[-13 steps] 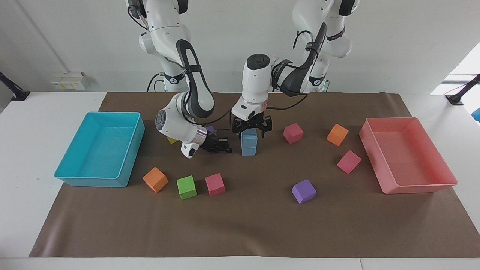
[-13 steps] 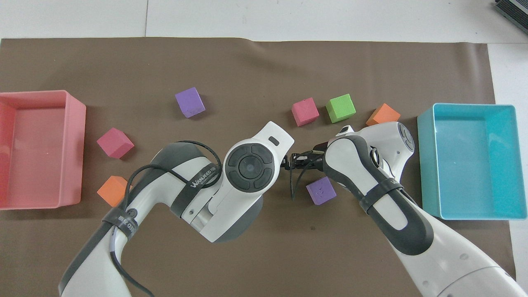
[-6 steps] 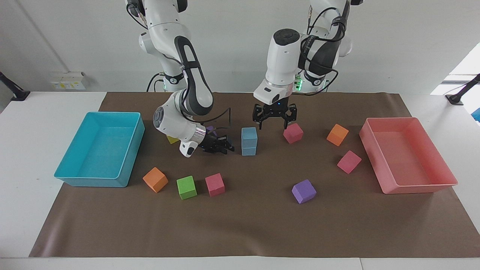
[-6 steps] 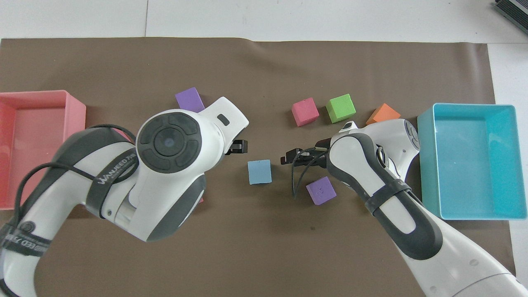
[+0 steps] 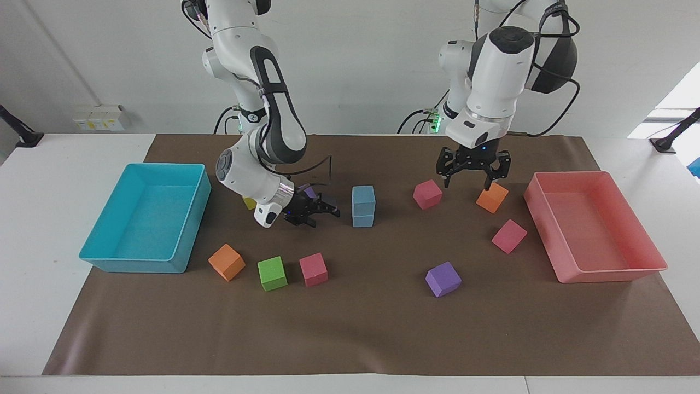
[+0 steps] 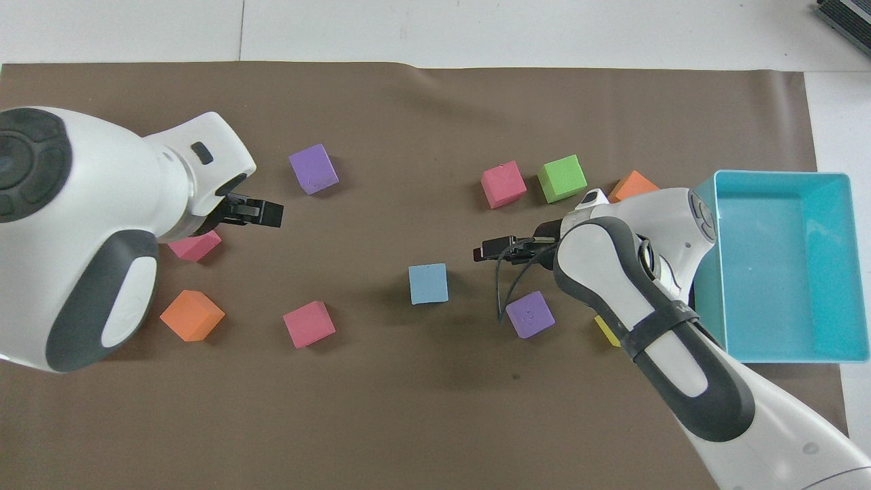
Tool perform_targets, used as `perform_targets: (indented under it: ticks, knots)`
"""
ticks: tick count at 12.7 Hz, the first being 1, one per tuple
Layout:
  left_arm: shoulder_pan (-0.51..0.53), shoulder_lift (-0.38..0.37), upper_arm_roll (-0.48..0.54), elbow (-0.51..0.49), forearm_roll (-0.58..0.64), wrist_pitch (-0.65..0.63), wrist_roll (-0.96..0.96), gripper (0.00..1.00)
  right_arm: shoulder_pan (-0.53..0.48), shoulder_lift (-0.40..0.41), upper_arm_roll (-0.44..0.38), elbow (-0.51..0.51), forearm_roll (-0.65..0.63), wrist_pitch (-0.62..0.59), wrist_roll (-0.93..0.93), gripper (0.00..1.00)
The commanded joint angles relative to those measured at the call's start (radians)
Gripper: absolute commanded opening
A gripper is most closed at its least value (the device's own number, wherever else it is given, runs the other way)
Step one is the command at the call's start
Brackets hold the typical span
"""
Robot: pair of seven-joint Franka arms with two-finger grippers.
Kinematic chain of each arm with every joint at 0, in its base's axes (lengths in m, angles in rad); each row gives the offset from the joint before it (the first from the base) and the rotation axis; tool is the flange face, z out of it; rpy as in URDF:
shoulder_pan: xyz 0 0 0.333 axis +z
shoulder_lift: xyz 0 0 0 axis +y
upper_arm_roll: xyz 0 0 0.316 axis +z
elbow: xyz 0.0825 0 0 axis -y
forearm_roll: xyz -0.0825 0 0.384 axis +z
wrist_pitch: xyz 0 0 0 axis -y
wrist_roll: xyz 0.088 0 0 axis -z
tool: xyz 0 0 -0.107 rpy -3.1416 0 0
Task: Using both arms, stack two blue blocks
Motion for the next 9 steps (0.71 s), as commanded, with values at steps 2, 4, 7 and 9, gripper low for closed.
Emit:
perform_targets:
  ticks: [2, 4, 7, 9]
  knots:
    - [0.143, -0.027, -0.010, 0.112, -0.083, -0.164, 0.223, 1.00, -0.036, -0.072, 0.007, 0.000, -0.194, -0.004, 0.117, 1.00]
    - [0.182, -0.023, -0.010, 0.195, -0.078, -0.253, 0.259, 1.00, -0.059, -0.093, 0.007, 0.009, -0.310, -0.012, 0.158, 1.00]
    - [0.200, -0.006, -0.011, 0.299, -0.072, -0.380, 0.261, 1.00, -0.107, -0.121, 0.007, 0.038, -0.461, -0.055, 0.181, 1.00]
    - [0.202, 0.006, -0.013, 0.335, -0.068, -0.413, 0.261, 1.00, -0.125, -0.130, 0.005, 0.072, -0.583, -0.105, 0.183, 1.00]
